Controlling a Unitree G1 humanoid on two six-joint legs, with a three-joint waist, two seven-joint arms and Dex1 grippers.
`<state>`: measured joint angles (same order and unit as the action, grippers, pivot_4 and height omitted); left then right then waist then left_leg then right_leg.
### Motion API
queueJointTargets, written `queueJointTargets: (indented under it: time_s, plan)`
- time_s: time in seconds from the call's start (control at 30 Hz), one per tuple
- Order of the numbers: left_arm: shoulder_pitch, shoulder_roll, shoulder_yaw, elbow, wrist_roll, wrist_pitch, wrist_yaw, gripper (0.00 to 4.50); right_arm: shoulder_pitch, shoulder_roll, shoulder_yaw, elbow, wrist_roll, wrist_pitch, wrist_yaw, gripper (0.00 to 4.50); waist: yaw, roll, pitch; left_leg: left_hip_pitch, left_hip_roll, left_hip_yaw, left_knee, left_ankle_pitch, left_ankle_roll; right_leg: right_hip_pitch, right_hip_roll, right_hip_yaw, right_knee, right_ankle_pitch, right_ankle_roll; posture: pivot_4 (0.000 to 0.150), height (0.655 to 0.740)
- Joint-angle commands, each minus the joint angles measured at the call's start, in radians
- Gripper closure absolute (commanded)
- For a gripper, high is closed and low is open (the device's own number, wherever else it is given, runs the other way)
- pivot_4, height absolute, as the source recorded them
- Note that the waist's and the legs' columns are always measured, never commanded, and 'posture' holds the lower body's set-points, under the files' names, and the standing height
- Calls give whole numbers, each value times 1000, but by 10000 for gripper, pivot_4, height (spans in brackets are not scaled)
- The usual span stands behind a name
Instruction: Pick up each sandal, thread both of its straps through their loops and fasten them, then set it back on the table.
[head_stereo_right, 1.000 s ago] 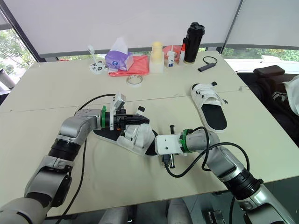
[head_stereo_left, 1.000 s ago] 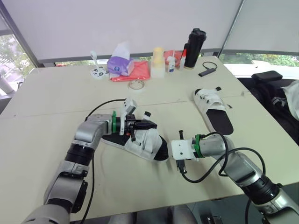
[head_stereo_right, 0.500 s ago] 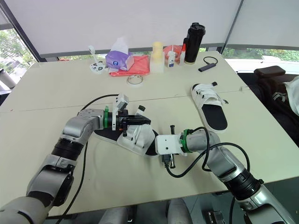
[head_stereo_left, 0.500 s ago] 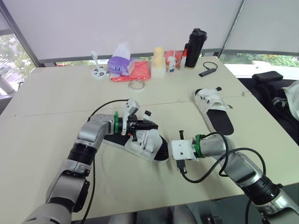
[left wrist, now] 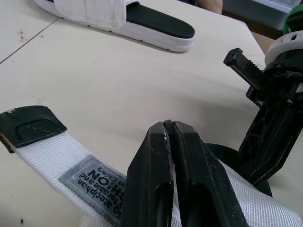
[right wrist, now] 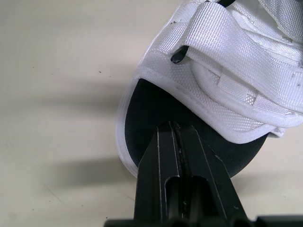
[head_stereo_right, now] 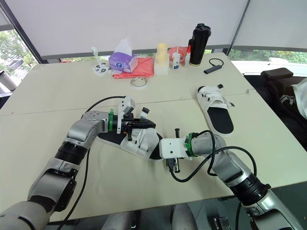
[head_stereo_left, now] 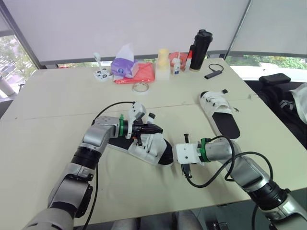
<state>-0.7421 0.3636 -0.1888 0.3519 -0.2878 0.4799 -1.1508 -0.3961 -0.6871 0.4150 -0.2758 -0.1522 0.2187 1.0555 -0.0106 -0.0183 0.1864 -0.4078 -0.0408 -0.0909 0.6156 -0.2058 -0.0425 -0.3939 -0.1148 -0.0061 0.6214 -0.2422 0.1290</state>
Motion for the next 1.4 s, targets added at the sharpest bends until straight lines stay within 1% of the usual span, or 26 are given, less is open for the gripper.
queueJointTargets:
  time_s: [0.03,0.13,0.2,0.3,0.37,0.5,0.6,0.83,0.97,1.2,1.3,1.4]
  plan:
    - [-9,6,22,2,-2,34,30,44860,10,-3,9,-5,-3,8,10,45000,0,0,0,0,0,0,0,0,0,0,0,0,0,0,0,1500,7400]
    - [-5,8,31,-9,-12,48,30,35042,9,-4,9,-3,-3,7,11,45000,-1,0,0,0,0,0,0,0,0,0,0,0,0,0,0,1500,7400]
    - [-4,5,36,-10,-15,50,38,25449,7,-4,9,-1,-3,5,11,45000,-1,0,0,0,0,0,0,0,0,0,0,0,0,0,0,1500,7400]
    - [-3,3,41,-15,-19,47,50,9200,6,-4,9,0,-3,5,12,45000,-1,0,0,0,0,0,0,0,0,0,0,0,0,0,0,1500,7400]
    - [-5,-1,52,-17,-24,40,67,255,6,-4,9,0,-3,5,13,45000,-1,0,0,0,0,0,0,0,0,0,0,0,0,0,0,1500,7400]
    - [-27,-27,122,-24,-72,37,116,255,8,-5,8,-3,-2,6,14,45000,-1,0,0,0,0,0,-1,0,0,-1,0,0,0,0,1,1500,7400]
    - [-37,-38,164,-75,-146,101,102,255,7,-4,8,-2,-2,5,15,45000,-1,0,0,0,0,0,-1,0,0,-1,0,0,0,0,1,1500,7400]
    - [-42,45,115,-161,-188,133,-60,255,1,0,9,4,-3,3,13,45000,-2,0,0,-1,0,0,-1,0,0,-1,0,0,-1,0,1,1500,7400]
    - [-30,94,100,-185,-190,144,-118,255,2,2,9,2,-4,6,11,45000,-2,0,0,-1,0,0,-1,0,0,-1,0,0,-1,0,0,1500,7400]
    - [-3,192,110,-172,-187,152,-165,255,7,-2,5,-5,-3,8,8,45000,-3,0,0,-1,0,0,-2,0,0,-2,0,0,-1,-1,-1,1500,7400]
    - [26,261,121,-122,-146,97,-176,255,9,-2,5,-8,-3,9,9,45000,-3,0,0,-1,0,0,-2,0,0,-2,0,0,-1,-1,-2,1500,7400]
    - [70,338,103,-35,-53,-55,-184,255,8,-4,5,-10,-3,8,11,45000,-6,0,1,-1,1,1,-2,0,0,-3,0,0,-1,-1,-3,1500,7400]
